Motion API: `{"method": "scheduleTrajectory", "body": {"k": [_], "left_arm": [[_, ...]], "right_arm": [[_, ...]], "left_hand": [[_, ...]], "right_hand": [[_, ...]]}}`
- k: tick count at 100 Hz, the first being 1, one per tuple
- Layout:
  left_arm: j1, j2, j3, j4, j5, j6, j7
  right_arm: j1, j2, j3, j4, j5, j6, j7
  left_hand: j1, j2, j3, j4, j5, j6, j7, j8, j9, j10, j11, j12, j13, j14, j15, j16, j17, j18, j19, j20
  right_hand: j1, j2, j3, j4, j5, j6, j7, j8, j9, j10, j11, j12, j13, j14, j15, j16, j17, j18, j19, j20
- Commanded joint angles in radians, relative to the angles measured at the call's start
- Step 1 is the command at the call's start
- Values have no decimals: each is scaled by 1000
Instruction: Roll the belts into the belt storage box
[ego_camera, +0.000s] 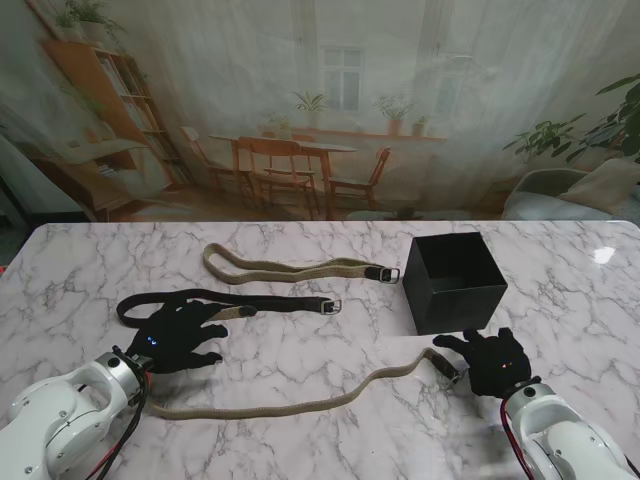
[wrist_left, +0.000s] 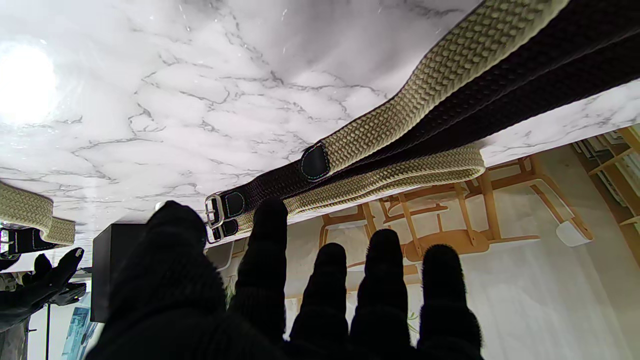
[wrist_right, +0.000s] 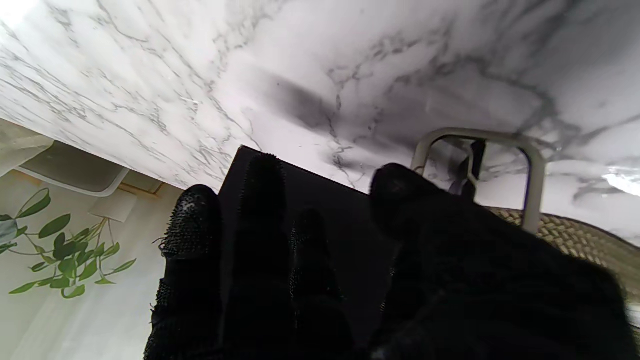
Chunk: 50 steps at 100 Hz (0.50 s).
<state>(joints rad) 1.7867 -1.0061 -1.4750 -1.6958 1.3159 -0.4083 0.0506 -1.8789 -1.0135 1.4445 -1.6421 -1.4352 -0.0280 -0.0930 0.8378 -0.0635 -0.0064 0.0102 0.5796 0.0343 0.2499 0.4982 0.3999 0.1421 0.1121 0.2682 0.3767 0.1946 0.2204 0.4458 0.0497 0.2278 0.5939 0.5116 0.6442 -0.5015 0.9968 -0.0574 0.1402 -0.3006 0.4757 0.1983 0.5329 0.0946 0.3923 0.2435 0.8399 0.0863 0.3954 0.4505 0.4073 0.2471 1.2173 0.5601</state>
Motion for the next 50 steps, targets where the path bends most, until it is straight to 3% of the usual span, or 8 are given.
{"method": "scheduleTrajectory", "body": {"k": [1,12,22,24,30,32,41,50], "left_arm": [[-1,0,4,5,1,0,-12],[0,0,4,6,2,2,-12],[0,0,4,8,2,2,-10],[0,0,5,8,2,2,-9],[0,0,5,9,2,2,-9],[0,0,5,9,2,2,-9],[-1,0,6,10,1,2,-8],[-1,0,7,11,1,3,-8]], "right_arm": [[10,1,-13,9,1,-6,5],[18,3,-35,14,0,-19,-4],[18,4,-47,6,-1,-34,-6],[18,5,-49,5,-2,-35,-5],[19,5,-55,-1,-6,-40,-2],[20,6,-58,-1,-6,-43,-2],[29,6,-69,-4,2,-53,8],[43,7,-83,-1,9,-58,28]], "left_hand": [[30,37,-16,-20,20,23,11,2,-22,19,-17,11,10,16,-6,16,-12,26,5,-13],[30,37,-16,-20,20,21,11,2,-22,18,-17,11,10,16,-6,16,-12,26,6,-12],[30,37,-16,-20,21,22,11,2,-22,20,-17,11,11,15,-6,16,-12,25,5,-13],[29,37,-16,-20,20,22,11,2,-23,18,-17,11,10,15,-6,16,-13,26,5,-13],[30,37,-16,-20,21,22,11,2,-23,19,-17,11,10,16,-6,16,-13,26,5,-13],[30,37,-16,-20,20,23,11,2,-23,19,-17,11,10,16,-6,16,-13,26,5,-13],[30,36,-16,-20,19,23,10,2,-23,20,-17,10,10,16,-6,16,-13,26,4,-14],[30,36,-16,-20,20,23,11,2,-24,19,-17,10,9,15,-6,16,-13,28,4,-14]], "right_hand": [[-33,-38,-16,-24,-44,-37,-15,-33,11,1,0,13,13,-5,38,14,-7,-5,1,13],[-102,-72,-52,-36,-44,-13,-58,-66,15,0,5,20,16,-5,43,18,-8,-4,-1,15],[-147,-92,-66,-36,-49,52,-106,-82,10,5,4,23,18,-4,44,19,-10,-1,-4,16],[-168,-93,-70,-36,-40,94,-151,-85,5,8,7,27,16,-4,44,19,-12,2,-6,16],[-195,-101,-84,-40,-49,108,-170,-86,-7,16,4,26,12,-3,41,19,-12,3,-7,16],[-222,-107,-94,-40,-25,104,-272,9,-12,18,5,28,10,0,41,20,-14,5,-11,20],[-253,-106,-115,-42,-22,86,-294,26,-35,29,2,28,-3,1,38,20,-22,6,-13,21],[-258,-92,-140,-36,-23,40,-165,132,-66,49,-2,30,-27,7,35,18,-32,13,-21,25]]}}
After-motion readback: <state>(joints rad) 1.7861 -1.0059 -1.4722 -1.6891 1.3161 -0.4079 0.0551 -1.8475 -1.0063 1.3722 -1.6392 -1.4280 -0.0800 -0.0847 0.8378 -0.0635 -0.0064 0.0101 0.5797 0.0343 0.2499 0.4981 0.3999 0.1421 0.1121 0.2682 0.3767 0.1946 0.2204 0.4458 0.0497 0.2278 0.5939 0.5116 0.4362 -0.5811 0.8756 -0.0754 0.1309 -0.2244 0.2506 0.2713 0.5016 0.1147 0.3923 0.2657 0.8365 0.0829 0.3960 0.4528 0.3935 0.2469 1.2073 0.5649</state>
